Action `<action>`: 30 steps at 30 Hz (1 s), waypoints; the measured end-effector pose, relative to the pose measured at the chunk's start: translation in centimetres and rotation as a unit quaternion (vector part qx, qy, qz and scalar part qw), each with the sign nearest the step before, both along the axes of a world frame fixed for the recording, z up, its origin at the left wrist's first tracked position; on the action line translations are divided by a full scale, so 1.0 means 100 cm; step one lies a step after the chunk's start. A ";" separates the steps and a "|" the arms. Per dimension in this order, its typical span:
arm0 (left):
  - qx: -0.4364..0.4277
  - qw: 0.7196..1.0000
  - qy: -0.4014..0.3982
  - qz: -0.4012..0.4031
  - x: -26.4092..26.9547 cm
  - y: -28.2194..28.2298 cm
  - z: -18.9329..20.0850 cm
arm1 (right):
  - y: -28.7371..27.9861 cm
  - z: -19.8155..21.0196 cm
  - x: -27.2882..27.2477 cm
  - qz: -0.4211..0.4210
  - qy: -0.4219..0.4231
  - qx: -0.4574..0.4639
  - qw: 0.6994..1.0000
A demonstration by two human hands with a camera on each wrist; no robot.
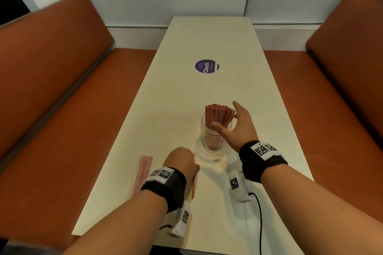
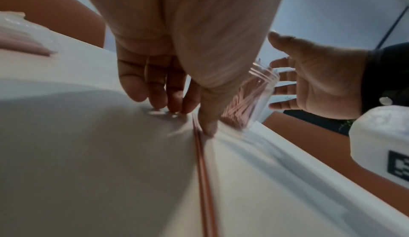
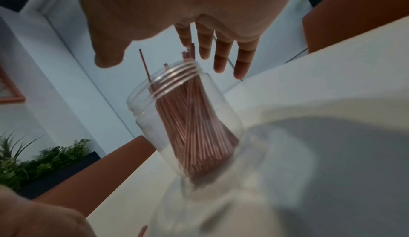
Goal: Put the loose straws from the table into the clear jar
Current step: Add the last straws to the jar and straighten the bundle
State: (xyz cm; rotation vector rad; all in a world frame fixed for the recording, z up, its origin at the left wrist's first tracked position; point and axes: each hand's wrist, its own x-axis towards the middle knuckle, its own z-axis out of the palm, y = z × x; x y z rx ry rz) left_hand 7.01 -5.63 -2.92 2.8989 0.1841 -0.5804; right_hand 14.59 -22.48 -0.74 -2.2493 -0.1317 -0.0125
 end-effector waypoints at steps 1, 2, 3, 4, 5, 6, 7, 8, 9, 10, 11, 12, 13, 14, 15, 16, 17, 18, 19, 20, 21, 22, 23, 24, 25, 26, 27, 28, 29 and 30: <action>0.008 1.000 0.006 -0.011 -0.001 -0.003 -0.002 | -0.003 -0.004 -0.004 -0.006 0.020 0.015 1.000; 0.014 1.000 0.009 -0.016 -0.001 -0.006 -0.004 | -0.006 -0.007 -0.008 -0.010 0.034 0.023 0.999; 0.017 1.000 0.010 -0.016 -0.002 -0.009 -0.005 | -0.008 -0.009 -0.011 -0.013 0.044 0.028 0.999; 0.016 1.000 0.011 -0.011 -0.002 -0.011 -0.006 | -0.010 -0.010 -0.013 -0.016 0.052 0.032 0.998; 0.011 1.000 0.015 -0.002 -0.002 -0.013 -0.006 | -0.011 -0.010 -0.014 -0.019 0.059 0.037 0.997; 0.005 1.000 0.023 0.008 -0.002 -0.014 -0.006 | -0.011 -0.009 -0.015 -0.022 0.063 0.041 0.997; 0.000 0.999 0.032 0.013 -0.002 -0.016 -0.005 | -0.012 -0.007 -0.015 -0.022 0.066 0.044 0.997; -0.001 0.999 0.038 0.011 -0.001 -0.017 -0.005 | -0.012 -0.007 -0.015 -0.020 0.067 0.046 0.996; 0.002 0.999 0.040 0.004 0.000 -0.018 -0.004 | -0.013 -0.006 -0.015 -0.017 0.068 0.048 0.996; 0.010 0.999 0.042 -0.007 0.001 -0.019 -0.003 | -0.013 -0.006 -0.015 -0.014 0.069 0.050 0.996; 0.021 0.999 0.043 -0.021 0.001 -0.019 -0.003 | -0.013 -0.006 -0.015 -0.012 0.071 0.051 0.996; 0.033 0.998 0.041 -0.037 0.002 -0.020 -0.004 | -0.014 -0.006 -0.015 -0.009 0.075 0.050 0.996; 0.043 0.997 0.038 -0.056 0.002 -0.021 -0.005 | -0.014 -0.007 -0.015 -0.004 0.079 0.053 0.995; 0.049 0.995 0.033 -0.079 0.002 -0.021 -0.006 | -0.014 -0.008 -0.015 0.004 0.082 0.059 0.995; 0.049 0.993 0.027 -0.102 0.001 -0.021 -0.007 | -0.015 -0.009 -0.014 0.015 0.083 0.067 0.994; 0.042 0.992 0.022 -0.121 0.000 -0.021 -0.007 | -0.015 -0.009 -0.013 0.026 0.083 0.075 0.993; 0.028 0.991 0.016 -0.133 -0.001 -0.020 -0.006 | -0.015 -0.009 -0.012 0.036 0.084 0.079 0.993; 0.009 0.991 0.011 -0.134 -0.002 -0.018 -0.004 | -0.014 -0.009 -0.011 0.044 0.083 0.076 0.993; -0.018 0.993 0.001 -0.120 -0.001 -0.015 0.000 | -0.013 -0.008 -0.009 0.051 0.080 0.071 0.993; -0.051 0.994 -0.015 -0.094 0.000 -0.009 0.005 | -0.012 -0.007 -0.008 0.056 0.076 0.067 0.993; -0.088 0.993 -0.043 -0.063 0.003 -0.003 0.013 | -0.010 -0.005 -0.006 0.059 0.070 0.065 0.994; -0.126 0.988 -0.085 -0.035 0.008 0.004 0.022 | -0.009 -0.003 -0.005 0.061 0.065 0.068 0.994; -0.163 0.977 -0.137 -0.015 0.014 0.010 0.032 | -0.008 -0.001 -0.004 0.063 0.063 0.072 0.993; -0.201 0.960 -0.195 0.003 0.020 0.014 0.043 | -0.007 0.002 -0.003 0.065 0.064 0.077 0.993; -0.247 0.937 -0.246 0.031 0.027 0.016 0.055 | -0.006 0.004 -0.002 0.065 0.065 0.079 0.993; -0.297 0.909 -0.286 0.062 0.034 0.016 0.066 | -0.005 0.006 -0.001 0.064 0.067 0.078 0.993; -0.340 0.881 -0.318 0.087 0.043 0.015 0.077 | -0.003 0.007 -0.001 0.061 0.068 0.075 0.993; -0.371 0.857 -0.341 0.106 0.051 0.011 0.086 | -0.002 0.008 0.000 0.058 0.069 0.071 0.993; -0.390 0.841 -0.357 0.118 0.059 0.007 0.093 | -0.002 0.008 0.000 0.055 0.071 0.066 0.994; -0.399 0.833 -0.364 0.123 0.065 0.002 0.097 | -0.001 0.008 0.001 0.051 0.074 0.064 0.994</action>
